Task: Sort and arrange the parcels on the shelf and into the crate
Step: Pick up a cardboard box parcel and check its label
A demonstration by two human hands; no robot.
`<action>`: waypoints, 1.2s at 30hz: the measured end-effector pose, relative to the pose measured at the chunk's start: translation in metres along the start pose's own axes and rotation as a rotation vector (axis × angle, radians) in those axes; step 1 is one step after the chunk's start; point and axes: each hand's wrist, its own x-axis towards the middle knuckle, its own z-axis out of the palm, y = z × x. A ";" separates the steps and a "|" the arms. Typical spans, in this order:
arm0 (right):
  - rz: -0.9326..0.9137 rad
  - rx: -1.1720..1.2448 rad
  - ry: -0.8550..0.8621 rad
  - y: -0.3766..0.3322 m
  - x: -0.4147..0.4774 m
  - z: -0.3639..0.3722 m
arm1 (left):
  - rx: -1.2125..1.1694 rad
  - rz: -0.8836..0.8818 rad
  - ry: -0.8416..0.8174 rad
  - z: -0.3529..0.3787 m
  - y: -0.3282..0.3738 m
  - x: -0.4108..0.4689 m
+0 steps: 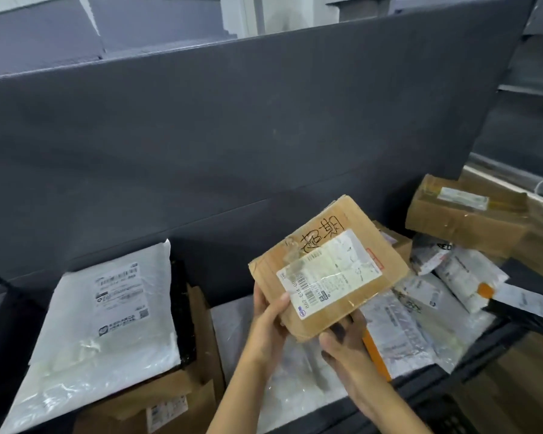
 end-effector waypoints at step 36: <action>-0.316 -0.288 -0.081 -0.090 -0.015 -0.037 | 0.171 -0.036 -0.162 -0.018 0.041 -0.045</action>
